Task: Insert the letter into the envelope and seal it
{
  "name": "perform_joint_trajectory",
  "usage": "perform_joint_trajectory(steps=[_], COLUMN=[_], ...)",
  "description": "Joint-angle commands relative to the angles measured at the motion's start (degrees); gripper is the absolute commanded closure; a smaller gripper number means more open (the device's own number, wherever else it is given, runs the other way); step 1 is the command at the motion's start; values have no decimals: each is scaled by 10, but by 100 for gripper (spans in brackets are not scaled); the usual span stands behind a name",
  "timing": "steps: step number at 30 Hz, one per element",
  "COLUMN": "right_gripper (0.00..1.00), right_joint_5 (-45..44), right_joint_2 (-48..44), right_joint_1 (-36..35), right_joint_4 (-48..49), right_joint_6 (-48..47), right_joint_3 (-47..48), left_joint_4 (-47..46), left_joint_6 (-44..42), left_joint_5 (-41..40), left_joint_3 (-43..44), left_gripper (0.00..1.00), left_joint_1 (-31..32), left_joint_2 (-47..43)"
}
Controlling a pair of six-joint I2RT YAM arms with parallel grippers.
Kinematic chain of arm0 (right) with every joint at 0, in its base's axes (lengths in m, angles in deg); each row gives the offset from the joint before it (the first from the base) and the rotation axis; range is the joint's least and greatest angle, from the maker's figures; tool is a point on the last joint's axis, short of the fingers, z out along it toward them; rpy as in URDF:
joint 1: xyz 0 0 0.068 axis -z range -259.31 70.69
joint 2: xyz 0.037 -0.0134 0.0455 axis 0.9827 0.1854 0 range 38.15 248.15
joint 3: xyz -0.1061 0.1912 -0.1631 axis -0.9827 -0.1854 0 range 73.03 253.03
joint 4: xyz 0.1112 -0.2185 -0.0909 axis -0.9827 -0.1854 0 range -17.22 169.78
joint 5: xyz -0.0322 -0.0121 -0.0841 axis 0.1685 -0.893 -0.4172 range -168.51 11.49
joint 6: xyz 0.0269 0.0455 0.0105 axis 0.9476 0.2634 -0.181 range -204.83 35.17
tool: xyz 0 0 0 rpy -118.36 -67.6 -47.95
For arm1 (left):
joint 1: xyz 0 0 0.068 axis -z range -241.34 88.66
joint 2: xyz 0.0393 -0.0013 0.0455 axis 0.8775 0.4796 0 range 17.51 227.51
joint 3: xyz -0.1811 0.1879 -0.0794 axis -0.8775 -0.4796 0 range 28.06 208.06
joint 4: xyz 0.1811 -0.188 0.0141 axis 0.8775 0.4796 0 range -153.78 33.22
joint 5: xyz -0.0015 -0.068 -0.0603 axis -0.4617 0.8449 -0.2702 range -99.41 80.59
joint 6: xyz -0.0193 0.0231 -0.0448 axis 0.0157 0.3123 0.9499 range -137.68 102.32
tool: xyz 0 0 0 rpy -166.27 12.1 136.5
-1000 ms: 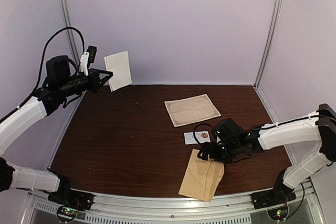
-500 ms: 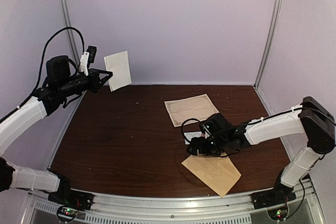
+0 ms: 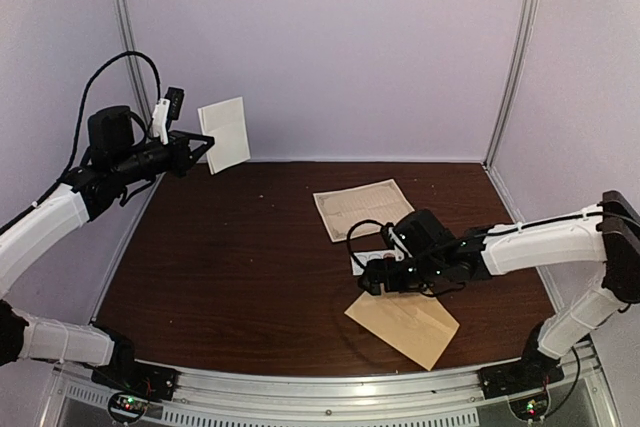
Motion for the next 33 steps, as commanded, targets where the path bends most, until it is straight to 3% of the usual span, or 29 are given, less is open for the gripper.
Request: perform_joint_trajectory(steps=[1, 11, 33], right_gripper=[9, 13, 12], right_joint_5=[-55, -58, 8], right_joint_2=[-84, -158, -142], right_joint_1=[-26, -62, -108], right_joint_4=[-98, -184, -132], right_joint_6=[-48, 4, 54], right_joint_3=[-15, -90, -130], left_joint_4=[-18, -20, -23], left_joint_6=[-10, -8, -6], left_joint_5=[-4, 2, 7], left_joint_3=[-2, -3, -3], left_gripper=[100, 100, 100], left_joint_1=[0, 0, 0], left_joint_2=[-11, -5, -10])
